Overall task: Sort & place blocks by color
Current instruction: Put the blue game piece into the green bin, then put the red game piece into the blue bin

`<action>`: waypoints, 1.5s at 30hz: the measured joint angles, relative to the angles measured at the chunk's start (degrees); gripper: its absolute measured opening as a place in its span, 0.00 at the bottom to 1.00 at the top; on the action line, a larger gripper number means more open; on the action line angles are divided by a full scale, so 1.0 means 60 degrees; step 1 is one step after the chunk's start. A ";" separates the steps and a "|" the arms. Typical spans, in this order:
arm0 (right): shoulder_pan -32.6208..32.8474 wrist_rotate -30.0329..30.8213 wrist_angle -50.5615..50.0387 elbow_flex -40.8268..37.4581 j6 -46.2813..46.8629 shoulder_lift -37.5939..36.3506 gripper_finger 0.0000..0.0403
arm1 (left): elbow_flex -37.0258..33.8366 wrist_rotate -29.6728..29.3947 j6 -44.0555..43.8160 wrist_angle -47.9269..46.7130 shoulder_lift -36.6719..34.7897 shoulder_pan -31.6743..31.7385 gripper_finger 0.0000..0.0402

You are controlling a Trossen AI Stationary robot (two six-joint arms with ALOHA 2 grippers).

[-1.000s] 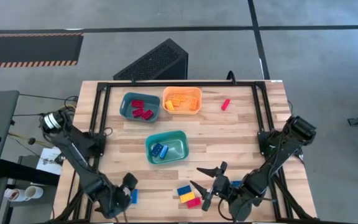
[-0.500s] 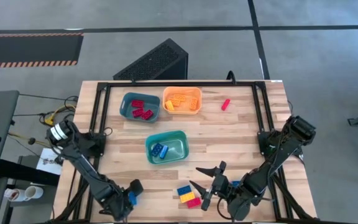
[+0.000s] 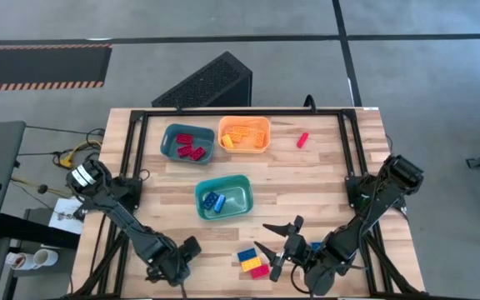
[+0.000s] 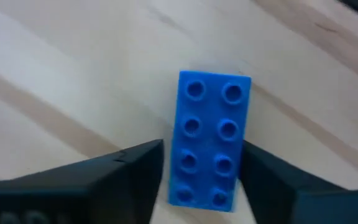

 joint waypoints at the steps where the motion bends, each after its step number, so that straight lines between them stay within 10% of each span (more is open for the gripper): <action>1: 0.0000 0.0000 0.0000 0.0000 0.0003 0.0000 0.69 | 0.0000 -0.0053 -0.0082 -0.0016 0.0002 0.0053 0.39; 7: 0.0000 0.0000 -0.0007 0.0000 0.0003 0.0000 0.69 | 0.0179 -0.0226 -0.0586 -0.0473 -0.0247 0.0594 0.25; 15: -0.0062 0.0004 -0.0051 0.0000 0.0036 0.0000 0.69 | 0.0798 -0.3795 -0.0111 -0.1096 -0.1440 0.1359 0.25; 28: -0.0051 0.0004 -0.0210 0.0000 0.0210 0.0000 0.69 | -0.0171 -0.3590 0.0351 0.2284 -0.1747 0.4159 0.25; 45: -0.0111 0.0004 -0.0892 0.0000 0.1118 0.0000 0.69 | -0.0331 -0.3773 -0.1938 0.1817 -0.2284 0.5183 0.62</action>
